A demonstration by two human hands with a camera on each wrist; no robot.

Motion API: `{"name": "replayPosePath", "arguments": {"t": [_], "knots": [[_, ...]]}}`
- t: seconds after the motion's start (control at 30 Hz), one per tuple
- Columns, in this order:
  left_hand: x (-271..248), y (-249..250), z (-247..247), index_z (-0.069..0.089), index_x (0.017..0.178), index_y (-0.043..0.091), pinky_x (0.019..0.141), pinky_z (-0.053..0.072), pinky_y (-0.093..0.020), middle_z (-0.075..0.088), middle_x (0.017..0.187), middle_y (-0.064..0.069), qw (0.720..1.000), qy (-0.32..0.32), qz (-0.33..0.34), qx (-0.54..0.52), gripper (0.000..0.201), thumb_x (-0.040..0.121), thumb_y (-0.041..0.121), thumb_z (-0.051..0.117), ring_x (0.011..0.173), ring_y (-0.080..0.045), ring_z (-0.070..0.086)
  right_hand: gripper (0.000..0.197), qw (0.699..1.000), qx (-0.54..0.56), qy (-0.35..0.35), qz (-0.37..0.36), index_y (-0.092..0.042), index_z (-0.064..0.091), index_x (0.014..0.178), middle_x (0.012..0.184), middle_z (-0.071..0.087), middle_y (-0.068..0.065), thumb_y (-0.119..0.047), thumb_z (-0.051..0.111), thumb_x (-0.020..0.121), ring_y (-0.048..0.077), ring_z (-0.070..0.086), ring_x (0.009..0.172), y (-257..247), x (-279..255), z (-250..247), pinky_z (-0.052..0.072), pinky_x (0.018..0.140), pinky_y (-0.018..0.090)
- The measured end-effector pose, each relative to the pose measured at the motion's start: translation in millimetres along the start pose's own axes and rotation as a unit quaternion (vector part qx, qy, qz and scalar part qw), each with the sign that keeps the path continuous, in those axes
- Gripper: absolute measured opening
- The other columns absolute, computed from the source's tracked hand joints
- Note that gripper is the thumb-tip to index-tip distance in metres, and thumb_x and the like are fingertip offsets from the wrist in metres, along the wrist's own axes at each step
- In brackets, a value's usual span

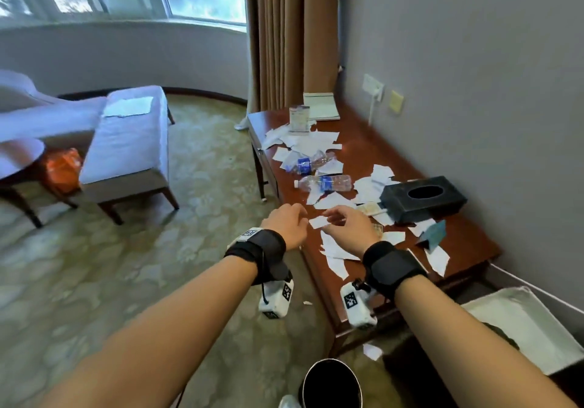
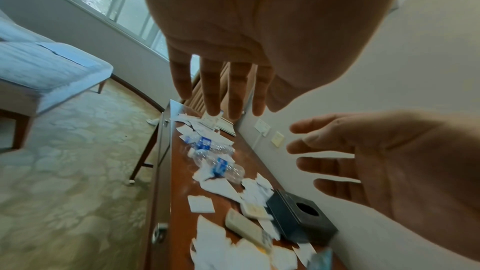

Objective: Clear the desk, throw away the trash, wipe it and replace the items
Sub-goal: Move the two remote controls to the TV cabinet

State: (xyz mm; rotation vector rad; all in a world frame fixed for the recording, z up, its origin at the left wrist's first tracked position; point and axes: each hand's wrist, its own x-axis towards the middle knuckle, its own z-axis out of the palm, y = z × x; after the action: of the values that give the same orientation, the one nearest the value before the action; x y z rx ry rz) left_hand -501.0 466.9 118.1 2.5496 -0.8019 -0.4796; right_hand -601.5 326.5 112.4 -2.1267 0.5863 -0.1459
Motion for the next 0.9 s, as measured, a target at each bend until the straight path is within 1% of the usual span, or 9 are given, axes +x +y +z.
{"name": "replayPosePath", "arguments": {"t": [0.07,0.17,0.3,0.47,0.53,0.63,0.7,0.8,0.9], "knots": [[22.8,-10.2,-17.2,0.061,0.117,0.026,0.096,0.049,-0.045,0.062,0.121,-0.001,1.000,0.009,-0.010,-0.005,0.029,0.093,0.033,0.046,0.110,-0.028,0.060,0.025,1.000,0.011,-0.011,-0.007,-0.024,0.068,0.106,0.101,0.067,-0.005,-0.020,0.070,0.082,0.011,0.062,0.095,-9.1,34.6,9.8,0.054,0.090,0.034],[51.9,-27.9,-35.9,0.060,0.119,0.024,0.097,0.048,-0.044,0.062,0.121,-0.002,0.999,0.018,-0.029,-0.008,0.028,0.093,0.030,0.049,0.111,-0.028,0.060,0.028,0.999,0.011,-0.037,0.001,-0.023,0.065,0.112,0.104,0.066,-0.005,-0.021,0.070,0.084,0.011,0.061,0.097,-22.4,75.6,24.5,0.055,0.092,0.038],[91.5,-49.2,-49.6,0.059,0.123,0.022,0.099,0.047,-0.042,0.059,0.126,-0.003,0.999,0.007,-0.032,0.000,0.030,0.095,0.028,0.050,0.114,-0.026,0.058,0.031,0.999,0.024,-0.046,0.000,-0.021,0.064,0.116,0.108,0.064,-0.002,-0.020,0.069,0.086,0.013,0.060,0.100,-32.4,122.9,38.3,0.053,0.090,0.033],[154.6,-59.6,-54.7,0.059,0.122,0.021,0.095,0.049,-0.039,0.060,0.121,-0.003,1.000,-0.020,0.008,0.002,0.029,0.094,0.027,0.052,0.110,-0.025,0.059,0.030,0.999,0.036,-0.018,0.029,-0.021,0.064,0.115,0.106,0.063,-0.002,-0.018,0.069,0.086,0.012,0.060,0.098,-29.0,176.2,51.2,0.050,0.084,0.027],[183.6,-60.0,-55.3,0.059,0.122,0.020,0.094,0.050,-0.039,0.061,0.119,-0.004,0.999,-0.037,0.031,0.000,0.030,0.093,0.027,0.054,0.109,-0.025,0.060,0.027,0.998,0.051,0.001,0.047,-0.021,0.064,0.112,0.105,0.063,-0.004,-0.017,0.069,0.086,0.012,0.060,0.098,-27.5,196.4,52.7,0.050,0.080,0.024],[229.6,-58.0,-58.6,0.058,0.124,0.020,0.095,0.050,-0.036,0.062,0.123,-0.003,0.995,-0.073,0.067,0.000,0.031,0.095,0.027,0.055,0.109,-0.023,0.060,0.021,0.994,0.072,0.038,0.073,-0.021,0.061,0.107,0.096,0.059,-0.009,-0.020,0.070,0.087,0.009,0.058,0.090,-26.8,224.1,46.9,0.048,0.072,0.020],[260.9,-54.4,-58.8,0.058,0.126,0.020,0.095,0.049,-0.033,0.062,0.124,-0.002,0.990,-0.100,0.095,0.009,0.032,0.094,0.026,0.055,0.110,-0.022,0.060,0.023,0.990,0.063,0.072,0.101,-0.020,0.062,0.106,0.094,0.059,-0.010,-0.021,0.072,0.085,0.011,0.059,0.092,-19.9,239.4,41.0,0.048,0.075,0.021],[301.8,-39.0,-55.0,0.054,0.130,0.020,0.094,0.046,-0.028,0.062,0.127,-0.003,0.980,-0.146,0.133,0.024,0.035,0.095,0.021,0.054,0.111,-0.020,0.059,0.022,0.976,0.069,0.140,0.150,-0.023,0.065,0.104,0.102,0.065,-0.006,-0.019,0.072,0.084,0.014,0.062,0.097,-1.1,252.5,26.8,0.051,0.085,0.025],[330.6,-14.2,-43.8,0.054,0.130,0.020,0.095,0.046,-0.029,0.061,0.129,-0.003,0.969,-0.166,0.178,0.036,0.036,0.095,0.020,0.056,0.113,-0.020,0.058,0.022,0.956,0.088,0.188,0.207,-0.021,0.064,0.106,0.102,0.066,-0.003,-0.018,0.072,0.085,0.015,0.062,0.094,20.3,250.7,9.3,0.048,0.081,0.025]]}}
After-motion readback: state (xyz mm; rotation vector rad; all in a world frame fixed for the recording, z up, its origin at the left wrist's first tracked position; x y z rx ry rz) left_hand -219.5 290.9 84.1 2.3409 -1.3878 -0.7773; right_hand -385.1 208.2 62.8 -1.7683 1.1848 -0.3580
